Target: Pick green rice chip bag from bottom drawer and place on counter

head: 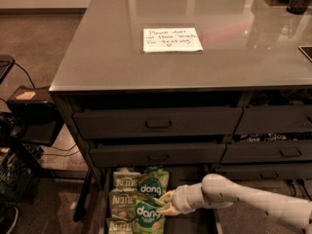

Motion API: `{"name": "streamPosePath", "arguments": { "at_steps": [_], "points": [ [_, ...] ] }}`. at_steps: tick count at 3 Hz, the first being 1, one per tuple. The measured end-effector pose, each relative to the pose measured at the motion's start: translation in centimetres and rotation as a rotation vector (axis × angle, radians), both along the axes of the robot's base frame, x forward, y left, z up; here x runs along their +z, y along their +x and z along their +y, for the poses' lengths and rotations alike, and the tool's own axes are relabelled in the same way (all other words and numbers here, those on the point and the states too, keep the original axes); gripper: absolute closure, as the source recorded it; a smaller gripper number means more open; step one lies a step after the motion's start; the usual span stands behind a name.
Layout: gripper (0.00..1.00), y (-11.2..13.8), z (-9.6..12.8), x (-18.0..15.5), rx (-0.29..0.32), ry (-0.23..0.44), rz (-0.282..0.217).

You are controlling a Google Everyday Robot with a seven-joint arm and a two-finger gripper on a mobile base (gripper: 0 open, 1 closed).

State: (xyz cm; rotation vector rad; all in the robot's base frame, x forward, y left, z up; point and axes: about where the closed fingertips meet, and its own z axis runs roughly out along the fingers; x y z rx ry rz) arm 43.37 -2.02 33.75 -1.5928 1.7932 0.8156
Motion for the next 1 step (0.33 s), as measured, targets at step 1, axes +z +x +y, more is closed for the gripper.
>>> {"name": "streamPosePath", "arguments": {
  "at_steps": [1],
  "points": [
    [1.0, 3.86, -0.66, 3.39, -0.004, -0.052, -0.047]
  ]
}}
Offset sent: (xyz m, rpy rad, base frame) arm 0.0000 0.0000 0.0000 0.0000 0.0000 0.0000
